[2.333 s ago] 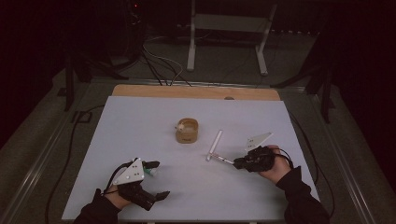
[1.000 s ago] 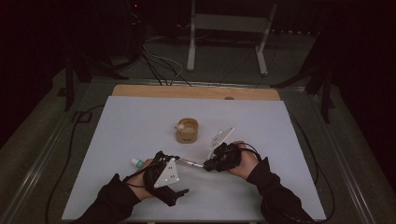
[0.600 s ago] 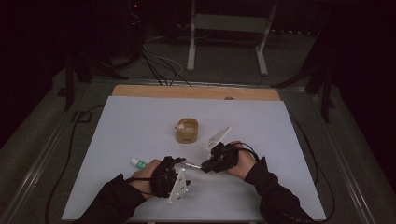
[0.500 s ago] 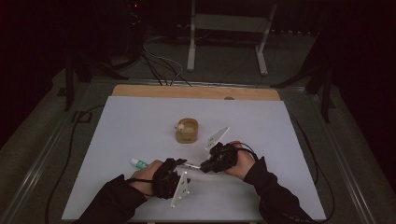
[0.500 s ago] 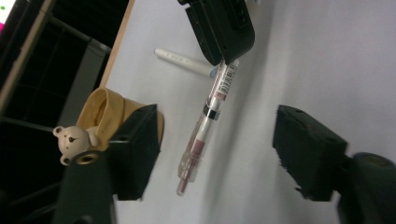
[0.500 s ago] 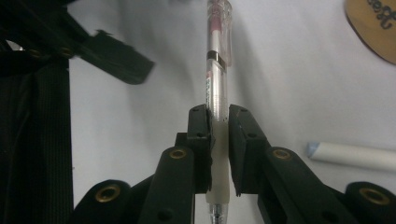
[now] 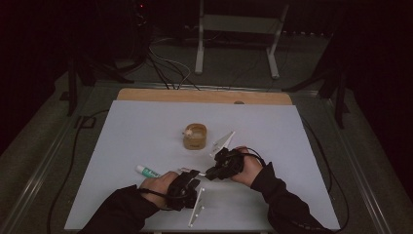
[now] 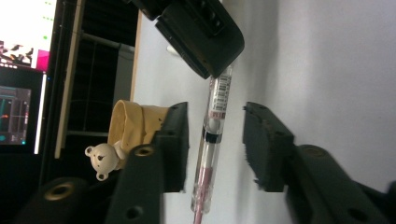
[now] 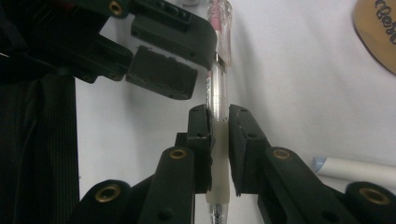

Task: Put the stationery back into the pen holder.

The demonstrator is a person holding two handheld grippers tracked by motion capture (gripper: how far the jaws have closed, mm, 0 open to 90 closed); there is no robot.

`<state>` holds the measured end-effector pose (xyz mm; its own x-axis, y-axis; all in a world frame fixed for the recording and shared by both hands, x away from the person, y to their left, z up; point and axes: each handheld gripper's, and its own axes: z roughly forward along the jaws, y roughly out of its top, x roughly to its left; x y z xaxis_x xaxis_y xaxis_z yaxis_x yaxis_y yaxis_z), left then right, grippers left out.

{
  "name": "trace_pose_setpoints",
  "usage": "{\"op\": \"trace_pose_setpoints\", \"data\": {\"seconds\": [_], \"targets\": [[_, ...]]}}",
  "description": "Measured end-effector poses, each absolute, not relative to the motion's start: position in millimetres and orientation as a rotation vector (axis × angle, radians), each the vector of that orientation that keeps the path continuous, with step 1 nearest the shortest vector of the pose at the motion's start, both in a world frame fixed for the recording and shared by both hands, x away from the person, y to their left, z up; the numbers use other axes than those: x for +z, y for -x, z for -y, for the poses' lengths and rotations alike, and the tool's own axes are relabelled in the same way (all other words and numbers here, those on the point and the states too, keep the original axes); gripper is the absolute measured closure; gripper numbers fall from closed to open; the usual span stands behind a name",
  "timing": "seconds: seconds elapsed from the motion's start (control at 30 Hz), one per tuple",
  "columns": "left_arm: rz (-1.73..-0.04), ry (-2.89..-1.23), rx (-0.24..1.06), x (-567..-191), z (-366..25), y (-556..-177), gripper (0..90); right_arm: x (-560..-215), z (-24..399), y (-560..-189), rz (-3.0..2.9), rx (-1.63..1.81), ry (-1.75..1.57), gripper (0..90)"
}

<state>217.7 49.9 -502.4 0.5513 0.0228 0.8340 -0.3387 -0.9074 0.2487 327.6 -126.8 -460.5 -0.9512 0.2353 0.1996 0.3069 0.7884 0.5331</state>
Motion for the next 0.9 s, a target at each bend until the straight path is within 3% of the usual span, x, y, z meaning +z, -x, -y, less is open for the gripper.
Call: {"op": "trace_pose_setpoints", "data": {"seconds": [0.3, 0.53, 0.6, 0.9], "targets": [[0.300, -2.468, 1.446, -507.6, -43.9, -219.9, 76.0, -456.9, 121.4, -329.2, 2.857, -0.879, 0.443, 79.6], [0.307, -2.474, 1.458, -510.0, -43.6, -221.0, 80.5, -457.8, 118.9, -329.9, 2.861, -0.880, 0.440, 79.1], [0.245, -2.448, 1.405, -508.6, -46.7, -223.4, 80.6, -457.7, 120.4, -330.5, 2.848, -0.916, 0.449, 78.2], [0.203, -2.439, 1.360, -502.4, -57.2, -231.1, 80.8, -440.3, 141.2, -334.9, 2.782, -1.141, 0.555, 66.0]]}}
